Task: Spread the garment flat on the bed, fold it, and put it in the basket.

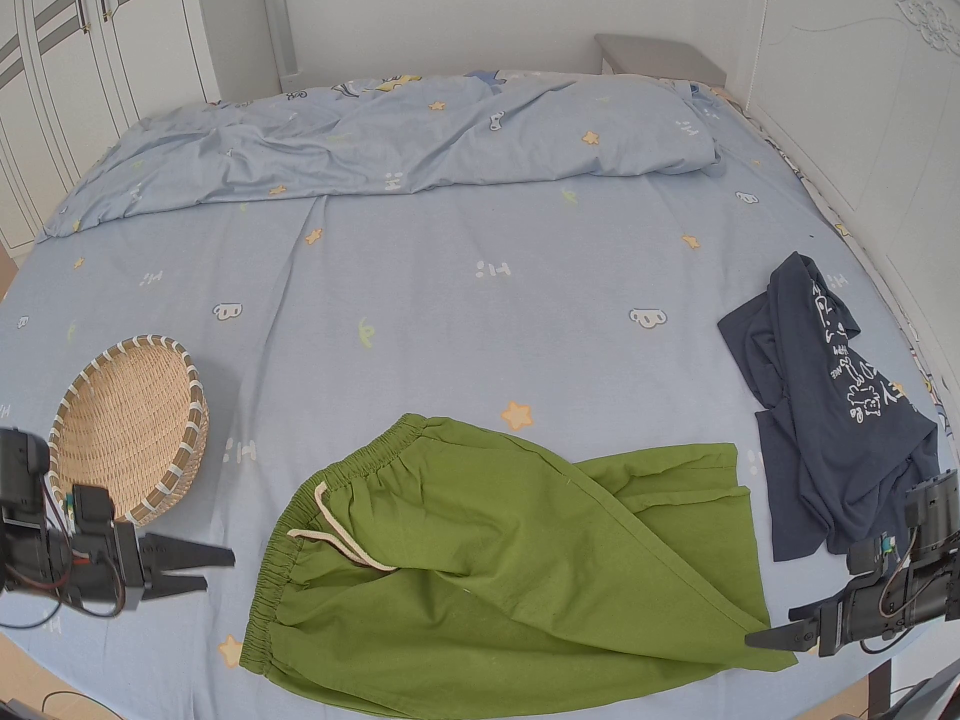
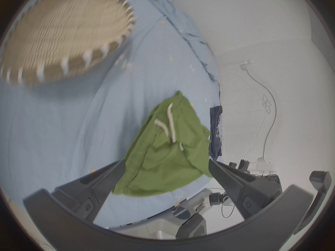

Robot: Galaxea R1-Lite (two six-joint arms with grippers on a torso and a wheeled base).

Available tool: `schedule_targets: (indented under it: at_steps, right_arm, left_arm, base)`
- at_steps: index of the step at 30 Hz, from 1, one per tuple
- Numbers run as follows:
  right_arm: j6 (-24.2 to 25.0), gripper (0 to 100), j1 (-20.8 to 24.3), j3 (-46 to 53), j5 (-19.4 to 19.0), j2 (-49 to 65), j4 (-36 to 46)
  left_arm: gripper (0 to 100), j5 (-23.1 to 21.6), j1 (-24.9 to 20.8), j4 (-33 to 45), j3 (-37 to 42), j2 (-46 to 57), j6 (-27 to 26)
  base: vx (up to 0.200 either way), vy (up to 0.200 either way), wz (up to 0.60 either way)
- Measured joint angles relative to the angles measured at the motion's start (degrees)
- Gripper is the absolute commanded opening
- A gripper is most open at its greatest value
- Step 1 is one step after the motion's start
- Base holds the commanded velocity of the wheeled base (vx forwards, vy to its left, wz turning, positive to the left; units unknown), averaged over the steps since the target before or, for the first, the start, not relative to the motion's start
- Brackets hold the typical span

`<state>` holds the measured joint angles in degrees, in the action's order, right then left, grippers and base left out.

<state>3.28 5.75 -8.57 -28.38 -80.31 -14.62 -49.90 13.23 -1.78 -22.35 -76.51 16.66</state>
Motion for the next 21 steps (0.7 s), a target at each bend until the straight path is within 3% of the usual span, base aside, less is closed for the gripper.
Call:
schedule_targets:
  at_steps: [9, 21]
  right_arm:
    - [-0.4, 100, -4.7, -12.7, 0.8, 7.0, 8.3]
    - [-0.5, 100, -6.7, -26.8, 1.3, 7.9, 12.0]
  left_arm:
    - [100, 4.4, -7.1, 7.5, -21.0, -2.2, 1.1]
    - [100, 8.0, -17.4, 9.6, -51.8, -25.7, 1.5]
  base:
    - [0.000, 0.000, 0.00]
    - [0.000, 0.000, 0.00]
